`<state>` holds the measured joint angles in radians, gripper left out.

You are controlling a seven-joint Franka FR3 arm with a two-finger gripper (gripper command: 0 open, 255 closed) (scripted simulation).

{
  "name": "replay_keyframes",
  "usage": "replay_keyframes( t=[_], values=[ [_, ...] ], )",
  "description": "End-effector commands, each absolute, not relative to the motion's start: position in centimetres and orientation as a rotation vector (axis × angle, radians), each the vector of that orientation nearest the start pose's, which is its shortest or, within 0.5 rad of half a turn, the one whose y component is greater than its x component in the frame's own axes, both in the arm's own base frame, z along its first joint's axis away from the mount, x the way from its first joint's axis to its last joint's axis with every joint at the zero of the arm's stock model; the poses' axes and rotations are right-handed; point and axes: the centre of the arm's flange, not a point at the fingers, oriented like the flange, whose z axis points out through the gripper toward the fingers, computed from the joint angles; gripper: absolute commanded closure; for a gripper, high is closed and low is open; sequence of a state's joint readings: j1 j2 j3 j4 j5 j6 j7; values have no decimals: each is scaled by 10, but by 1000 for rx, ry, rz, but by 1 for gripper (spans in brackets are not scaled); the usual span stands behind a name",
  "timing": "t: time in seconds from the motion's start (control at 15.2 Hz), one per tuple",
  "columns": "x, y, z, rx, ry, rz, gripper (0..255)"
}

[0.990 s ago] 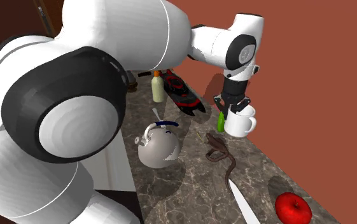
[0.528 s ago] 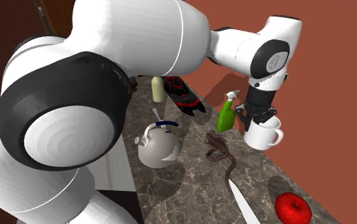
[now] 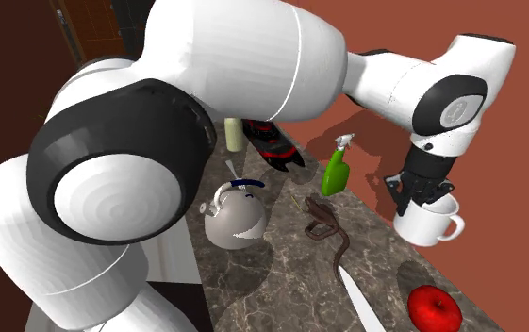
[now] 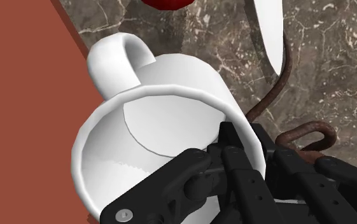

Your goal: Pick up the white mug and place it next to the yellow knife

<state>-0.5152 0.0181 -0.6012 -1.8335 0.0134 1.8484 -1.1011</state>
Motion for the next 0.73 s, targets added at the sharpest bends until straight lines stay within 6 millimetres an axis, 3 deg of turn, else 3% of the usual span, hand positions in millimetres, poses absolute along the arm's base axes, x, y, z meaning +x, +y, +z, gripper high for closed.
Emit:
replay_keyframes(
  t=[0.0,0.66],
  values=[
    [249,-509,506,-3141,28,-4,255],
    [249,-509,453,-3141,28,-4,255]
  ],
)
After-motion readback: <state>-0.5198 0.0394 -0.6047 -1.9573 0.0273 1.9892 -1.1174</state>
